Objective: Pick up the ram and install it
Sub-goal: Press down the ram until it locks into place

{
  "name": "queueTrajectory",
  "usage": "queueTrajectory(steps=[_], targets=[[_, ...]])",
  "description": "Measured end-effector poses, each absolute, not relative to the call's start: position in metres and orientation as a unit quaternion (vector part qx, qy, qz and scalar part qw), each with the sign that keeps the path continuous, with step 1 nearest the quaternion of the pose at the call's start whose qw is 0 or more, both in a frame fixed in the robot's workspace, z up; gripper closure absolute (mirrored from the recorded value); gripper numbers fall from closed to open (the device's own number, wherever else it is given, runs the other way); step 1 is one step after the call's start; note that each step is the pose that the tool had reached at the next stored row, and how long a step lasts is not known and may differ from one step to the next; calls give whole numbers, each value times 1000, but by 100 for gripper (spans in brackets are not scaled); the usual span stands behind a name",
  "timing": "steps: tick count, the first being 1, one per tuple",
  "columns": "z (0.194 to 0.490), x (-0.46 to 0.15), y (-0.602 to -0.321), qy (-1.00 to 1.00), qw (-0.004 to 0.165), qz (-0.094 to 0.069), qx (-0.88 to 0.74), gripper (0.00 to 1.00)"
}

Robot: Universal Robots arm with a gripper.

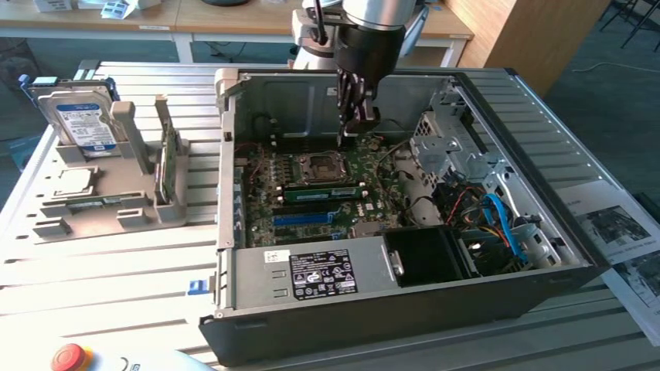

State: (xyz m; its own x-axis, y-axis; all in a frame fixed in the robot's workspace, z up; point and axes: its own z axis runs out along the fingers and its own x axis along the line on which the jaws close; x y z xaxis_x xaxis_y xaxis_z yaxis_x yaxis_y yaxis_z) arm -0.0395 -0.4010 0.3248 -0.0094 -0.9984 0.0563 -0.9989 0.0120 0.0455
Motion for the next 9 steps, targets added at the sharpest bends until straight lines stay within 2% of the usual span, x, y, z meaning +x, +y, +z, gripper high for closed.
queueTrajectory(steps=[1,9], targets=[[325,-40,-401,-710,36,4,703,89],[325,-40,-401,-710,36,4,703,90]])
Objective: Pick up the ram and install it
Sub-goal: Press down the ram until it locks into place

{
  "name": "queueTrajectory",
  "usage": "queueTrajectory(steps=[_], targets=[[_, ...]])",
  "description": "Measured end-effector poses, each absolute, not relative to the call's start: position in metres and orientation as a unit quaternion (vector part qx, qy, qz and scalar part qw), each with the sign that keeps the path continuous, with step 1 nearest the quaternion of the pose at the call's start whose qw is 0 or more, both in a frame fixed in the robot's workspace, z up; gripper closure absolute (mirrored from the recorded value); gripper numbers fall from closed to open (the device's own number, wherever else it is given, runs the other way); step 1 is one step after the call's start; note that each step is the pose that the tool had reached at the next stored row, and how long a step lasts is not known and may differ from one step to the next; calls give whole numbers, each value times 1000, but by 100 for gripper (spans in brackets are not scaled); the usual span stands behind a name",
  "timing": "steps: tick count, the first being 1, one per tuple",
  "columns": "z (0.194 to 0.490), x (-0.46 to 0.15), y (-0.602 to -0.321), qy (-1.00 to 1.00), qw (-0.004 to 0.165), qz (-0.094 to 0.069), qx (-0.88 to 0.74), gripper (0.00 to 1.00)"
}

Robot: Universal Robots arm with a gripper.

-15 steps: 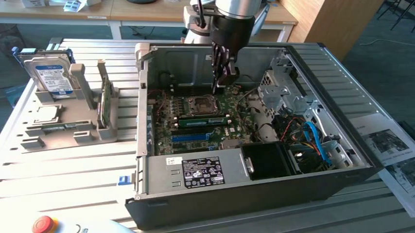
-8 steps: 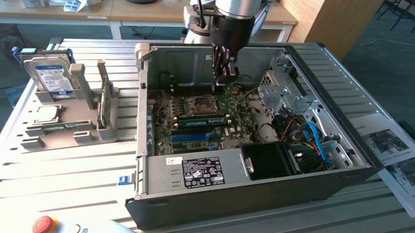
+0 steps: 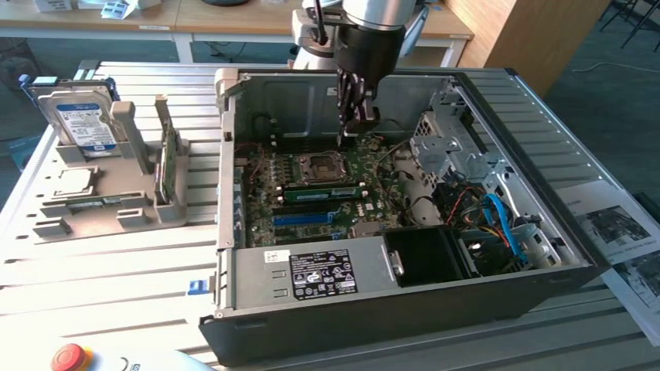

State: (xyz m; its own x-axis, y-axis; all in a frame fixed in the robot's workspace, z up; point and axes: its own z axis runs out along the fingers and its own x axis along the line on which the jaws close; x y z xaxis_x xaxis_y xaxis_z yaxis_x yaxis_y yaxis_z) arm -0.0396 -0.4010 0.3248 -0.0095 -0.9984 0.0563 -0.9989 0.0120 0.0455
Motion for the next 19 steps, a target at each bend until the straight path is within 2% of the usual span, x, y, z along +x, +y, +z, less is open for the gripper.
queueTrajectory(steps=[19], targets=[[325,-8,-402,-710,36,4,703,90]])
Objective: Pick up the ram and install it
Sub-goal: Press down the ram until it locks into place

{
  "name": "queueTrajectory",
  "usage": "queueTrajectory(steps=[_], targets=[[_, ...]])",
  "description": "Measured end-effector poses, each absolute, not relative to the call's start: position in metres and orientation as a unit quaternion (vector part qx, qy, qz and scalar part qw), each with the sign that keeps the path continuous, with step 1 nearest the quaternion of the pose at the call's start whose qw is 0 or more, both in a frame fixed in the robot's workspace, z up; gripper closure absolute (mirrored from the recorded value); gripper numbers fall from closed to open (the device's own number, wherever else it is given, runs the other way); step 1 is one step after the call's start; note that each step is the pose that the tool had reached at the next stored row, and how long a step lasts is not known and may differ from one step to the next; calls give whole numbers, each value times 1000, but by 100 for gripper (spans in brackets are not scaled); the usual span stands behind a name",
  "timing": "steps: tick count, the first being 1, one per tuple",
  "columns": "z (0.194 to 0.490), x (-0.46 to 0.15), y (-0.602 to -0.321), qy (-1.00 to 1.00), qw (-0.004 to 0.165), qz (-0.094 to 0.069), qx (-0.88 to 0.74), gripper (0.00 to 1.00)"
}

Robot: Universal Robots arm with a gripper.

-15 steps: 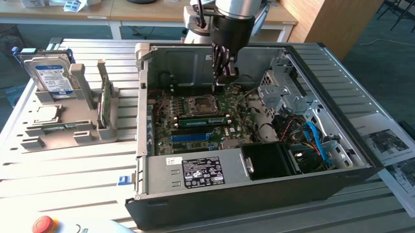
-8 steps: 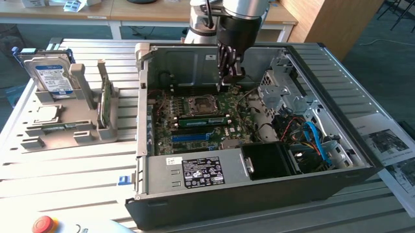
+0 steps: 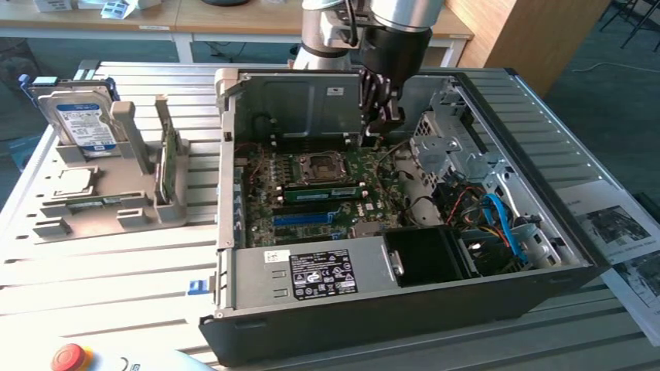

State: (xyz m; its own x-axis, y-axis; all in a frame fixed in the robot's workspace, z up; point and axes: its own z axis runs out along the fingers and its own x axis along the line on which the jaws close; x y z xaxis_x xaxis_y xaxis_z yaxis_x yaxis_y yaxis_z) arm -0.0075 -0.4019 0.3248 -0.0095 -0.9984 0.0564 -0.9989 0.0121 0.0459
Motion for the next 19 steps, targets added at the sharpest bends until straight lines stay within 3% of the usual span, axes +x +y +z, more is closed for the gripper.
queueTrajectory(steps=[19], targets=[[316,5,-402,-710,36,3,703,90]])
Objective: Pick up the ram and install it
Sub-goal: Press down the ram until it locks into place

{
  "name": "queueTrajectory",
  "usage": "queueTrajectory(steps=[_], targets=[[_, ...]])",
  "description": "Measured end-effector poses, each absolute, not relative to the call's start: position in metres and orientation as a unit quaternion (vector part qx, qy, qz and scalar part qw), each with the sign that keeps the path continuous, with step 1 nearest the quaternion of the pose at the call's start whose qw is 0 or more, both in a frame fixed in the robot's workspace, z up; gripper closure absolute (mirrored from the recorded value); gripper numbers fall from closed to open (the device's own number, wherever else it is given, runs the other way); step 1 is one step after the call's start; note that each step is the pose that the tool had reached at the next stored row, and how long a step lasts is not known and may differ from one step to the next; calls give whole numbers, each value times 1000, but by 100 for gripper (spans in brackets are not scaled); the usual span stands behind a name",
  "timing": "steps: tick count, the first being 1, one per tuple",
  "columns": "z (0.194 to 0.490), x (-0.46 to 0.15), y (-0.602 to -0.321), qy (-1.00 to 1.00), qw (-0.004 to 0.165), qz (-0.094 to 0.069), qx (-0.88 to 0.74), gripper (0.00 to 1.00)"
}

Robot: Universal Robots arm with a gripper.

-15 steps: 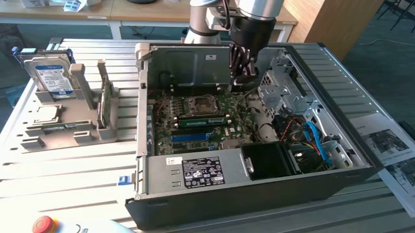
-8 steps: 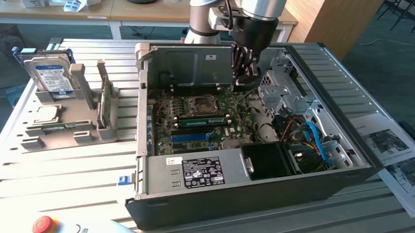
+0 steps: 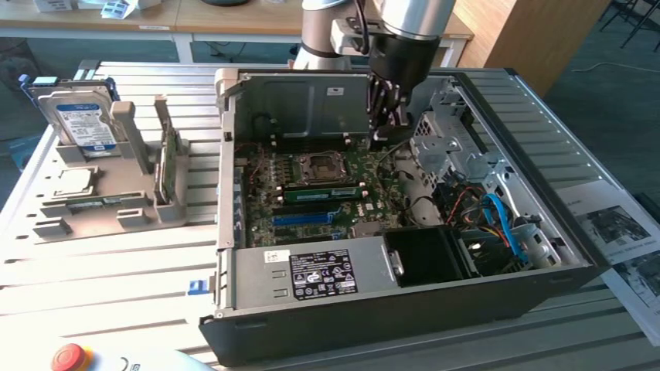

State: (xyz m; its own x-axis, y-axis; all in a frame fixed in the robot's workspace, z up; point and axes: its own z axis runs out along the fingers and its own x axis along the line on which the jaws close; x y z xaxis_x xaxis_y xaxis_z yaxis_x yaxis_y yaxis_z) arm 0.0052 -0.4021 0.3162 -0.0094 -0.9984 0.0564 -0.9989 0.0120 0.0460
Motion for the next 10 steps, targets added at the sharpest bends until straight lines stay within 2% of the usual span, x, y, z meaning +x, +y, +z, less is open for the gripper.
queueTrajectory(steps=[10], targets=[[309,5,-402,-710,36,3,703,90]])
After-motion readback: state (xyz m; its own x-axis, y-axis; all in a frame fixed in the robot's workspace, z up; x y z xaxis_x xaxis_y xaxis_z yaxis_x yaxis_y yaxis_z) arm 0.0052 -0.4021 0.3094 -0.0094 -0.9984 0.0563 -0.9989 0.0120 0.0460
